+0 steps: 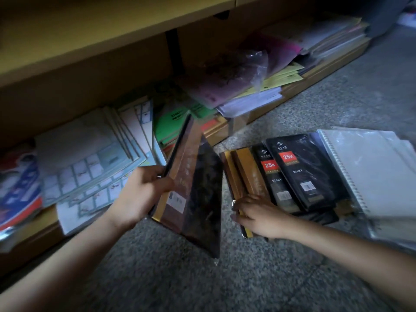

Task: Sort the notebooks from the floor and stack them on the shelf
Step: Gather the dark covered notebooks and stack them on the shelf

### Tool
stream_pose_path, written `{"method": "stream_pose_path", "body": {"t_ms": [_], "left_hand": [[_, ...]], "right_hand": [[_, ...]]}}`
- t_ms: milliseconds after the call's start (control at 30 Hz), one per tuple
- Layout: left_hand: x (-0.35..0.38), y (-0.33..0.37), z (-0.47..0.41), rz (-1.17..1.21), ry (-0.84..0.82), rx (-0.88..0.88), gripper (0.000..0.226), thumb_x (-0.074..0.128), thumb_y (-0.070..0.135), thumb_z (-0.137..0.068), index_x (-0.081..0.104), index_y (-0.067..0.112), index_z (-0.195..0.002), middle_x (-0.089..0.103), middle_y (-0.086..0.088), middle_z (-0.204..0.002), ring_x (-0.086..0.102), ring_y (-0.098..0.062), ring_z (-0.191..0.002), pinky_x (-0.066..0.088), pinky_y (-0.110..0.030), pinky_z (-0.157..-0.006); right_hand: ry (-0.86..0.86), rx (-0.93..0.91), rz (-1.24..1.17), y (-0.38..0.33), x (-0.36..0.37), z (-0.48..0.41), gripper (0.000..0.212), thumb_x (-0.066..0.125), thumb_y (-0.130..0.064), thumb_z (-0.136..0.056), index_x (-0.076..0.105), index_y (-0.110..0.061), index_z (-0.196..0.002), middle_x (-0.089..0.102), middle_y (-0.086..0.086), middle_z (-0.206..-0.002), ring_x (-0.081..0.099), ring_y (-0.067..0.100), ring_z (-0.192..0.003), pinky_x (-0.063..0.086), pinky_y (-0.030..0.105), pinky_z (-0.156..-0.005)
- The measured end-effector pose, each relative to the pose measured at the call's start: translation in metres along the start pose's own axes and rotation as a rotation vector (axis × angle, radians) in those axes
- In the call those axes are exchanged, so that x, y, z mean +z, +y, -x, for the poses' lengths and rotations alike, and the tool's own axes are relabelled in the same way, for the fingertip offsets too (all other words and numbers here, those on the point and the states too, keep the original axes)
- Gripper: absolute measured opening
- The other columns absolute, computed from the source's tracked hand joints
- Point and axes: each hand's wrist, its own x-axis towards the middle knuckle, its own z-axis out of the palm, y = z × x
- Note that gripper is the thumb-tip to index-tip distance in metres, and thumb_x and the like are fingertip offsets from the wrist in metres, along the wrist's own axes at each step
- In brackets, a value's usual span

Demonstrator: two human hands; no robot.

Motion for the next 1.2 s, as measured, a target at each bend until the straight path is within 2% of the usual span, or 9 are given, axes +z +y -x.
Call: {"method": "stream_pose_path", "body": {"t_ms": [100,200,300,367,500,567,700,933,1200], "left_hand": [[-0.016,0.037,0.014,0.024,-0.017,0.117,0.021,0.060,0.016,-0.065,0.066,-0.001,-0.073,0.061,-0.017,-0.061,0.055,-0.018,-0.052,0.036,-0.021,-0.043],[-0.031,0.069,0.023,0.138,0.018,0.207,0.016,0.062,0.017,-0.065,0.072,0.013,-0.077,0.067,-0.008,-0.059,0.060,-0.016,-0.049,0.040,-0.017,-0.043],[-0.045,0.094,0.030,0.234,0.067,0.304,0.018,0.061,0.011,-0.069,0.072,0.011,-0.082,0.068,-0.004,-0.061,0.063,-0.012,-0.050,0.044,-0.013,-0.044],[-0.056,0.106,0.035,0.268,0.108,0.369,0.016,0.061,0.002,-0.074,0.069,0.007,-0.087,0.069,-0.003,-0.063,0.064,-0.012,-0.052,0.047,-0.014,-0.047],[-0.085,0.123,0.042,0.381,0.299,0.391,0.014,0.053,-0.002,-0.081,0.065,0.004,-0.074,0.062,-0.004,-0.057,0.059,-0.014,-0.048,0.042,-0.014,-0.044],[-0.102,0.129,0.045,0.454,0.393,0.367,0.017,0.053,0.000,-0.082,0.061,0.003,-0.067,0.059,-0.006,-0.054,0.057,-0.013,-0.045,0.040,-0.013,-0.042],[-0.124,0.129,0.052,0.540,0.537,0.349,0.012,0.056,0.004,-0.082,0.061,0.002,-0.071,0.063,-0.005,-0.056,0.061,-0.013,-0.048,0.044,-0.016,-0.043],[-0.167,0.105,0.051,0.832,0.754,0.144,0.012,0.061,0.017,-0.082,0.065,0.006,-0.084,0.069,-0.010,-0.066,0.066,-0.018,-0.052,0.047,-0.018,-0.041],[-0.199,0.095,0.042,0.981,0.796,0.200,0.014,0.049,0.016,-0.091,0.061,0.010,-0.090,0.070,-0.007,-0.078,0.067,-0.012,-0.063,0.054,-0.022,-0.056]], "right_hand": [[-0.013,0.072,-0.580,-0.019,-0.007,0.001,0.082,0.014,-0.074,-0.085,0.066,-0.013,-0.098,0.071,-0.002,-0.100,0.062,0.013,-0.100,0.044,0.031,-0.094],[0.109,0.077,-1.023,-0.042,-0.028,0.009,0.062,0.021,-0.056,-0.094,0.067,-0.020,-0.071,0.069,-0.012,-0.065,0.062,0.002,-0.070,0.047,0.019,-0.075],[0.295,0.022,-1.304,-0.059,-0.061,0.014,0.055,0.047,-0.071,-0.075,0.075,-0.024,-0.082,0.072,0.011,-0.100,0.067,0.021,-0.090,0.050,0.039,-0.089],[0.308,-0.068,-1.473,-0.072,-0.087,0.016,0.044,0.053,-0.056,-0.073,0.075,-0.024,-0.094,0.072,0.005,-0.105,0.068,0.013,-0.093,0.053,0.032,-0.085],[0.379,-0.293,-1.518,-0.101,-0.135,0.014,0.065,0.082,-0.060,-0.043,0.075,-0.022,-0.096,0.072,0.001,-0.102,0.067,0.008,-0.093,0.054,0.019,-0.075],[0.390,-0.401,-1.558,-0.124,-0.156,0.014,0.045,0.078,-0.045,-0.057,0.074,-0.018,-0.093,0.072,0.006,-0.100,0.068,0.013,-0.089,0.056,0.023,-0.073],[0.308,-0.512,-1.629,-0.164,-0.177,0.001,0.011,0.061,-0.021,-0.064,0.072,-0.018,-0.066,0.064,0.004,-0.064,0.057,0.012,-0.050,0.044,0.023,-0.040],[0.191,-0.640,-1.510,-0.208,-0.186,-0.033,0.042,0.070,-0.022,-0.070,0.066,-0.017,-0.111,0.067,0.009,-0.088,0.060,0.015,-0.065,0.047,0.021,-0.050],[0.288,-0.571,-1.374,-0.243,-0.222,-0.066,0.053,0.061,-0.015,-0.076,0.049,-0.022,-0.128,0.063,0.003,-0.090,0.061,0.016,-0.070,0.045,0.027,-0.058]]}}
